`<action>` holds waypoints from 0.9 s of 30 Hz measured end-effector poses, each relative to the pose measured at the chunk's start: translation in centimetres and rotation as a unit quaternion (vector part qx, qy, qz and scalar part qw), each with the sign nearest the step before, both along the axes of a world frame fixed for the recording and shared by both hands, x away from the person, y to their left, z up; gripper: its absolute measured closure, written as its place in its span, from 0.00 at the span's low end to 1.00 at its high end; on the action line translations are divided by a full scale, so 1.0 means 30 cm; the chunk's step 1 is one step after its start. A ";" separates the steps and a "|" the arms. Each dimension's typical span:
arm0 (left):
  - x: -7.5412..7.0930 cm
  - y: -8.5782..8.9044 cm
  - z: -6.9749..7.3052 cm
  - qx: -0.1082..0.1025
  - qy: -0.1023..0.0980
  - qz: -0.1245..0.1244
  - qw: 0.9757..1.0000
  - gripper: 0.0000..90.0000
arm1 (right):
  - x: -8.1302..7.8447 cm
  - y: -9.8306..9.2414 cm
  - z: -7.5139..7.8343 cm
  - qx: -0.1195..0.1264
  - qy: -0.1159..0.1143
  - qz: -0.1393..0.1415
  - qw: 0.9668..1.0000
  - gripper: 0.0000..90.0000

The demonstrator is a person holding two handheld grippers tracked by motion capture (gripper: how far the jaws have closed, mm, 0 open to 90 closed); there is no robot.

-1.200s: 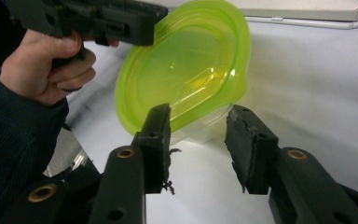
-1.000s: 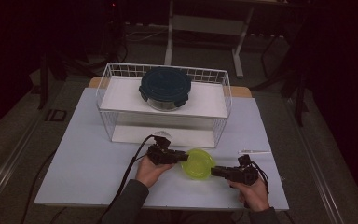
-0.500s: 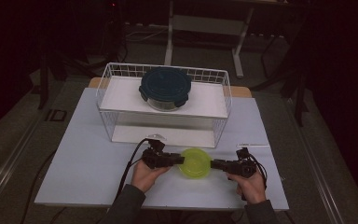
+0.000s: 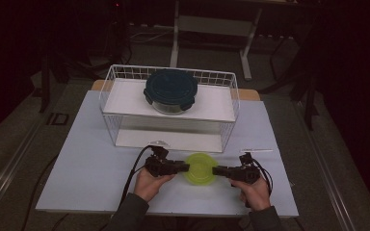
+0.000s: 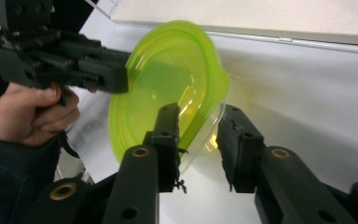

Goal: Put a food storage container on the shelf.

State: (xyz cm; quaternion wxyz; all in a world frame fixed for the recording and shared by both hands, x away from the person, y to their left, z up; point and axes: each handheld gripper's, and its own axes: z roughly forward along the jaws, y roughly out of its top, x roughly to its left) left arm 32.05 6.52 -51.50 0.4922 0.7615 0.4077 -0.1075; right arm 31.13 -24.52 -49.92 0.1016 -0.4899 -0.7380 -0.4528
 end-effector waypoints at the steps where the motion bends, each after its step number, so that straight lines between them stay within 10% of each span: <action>1: -0.003 -0.003 0.001 -0.002 0.000 -0.001 1.000 0.77 | 0.003 0.000 0.000 0.001 0.001 0.000 1.000 0.80; 27: -0.023 0.021 0.028 -0.008 -0.009 0.005 1.000 0.91 | -0.002 0.001 0.012 0.012 -0.020 0.010 1.000 0.90</action>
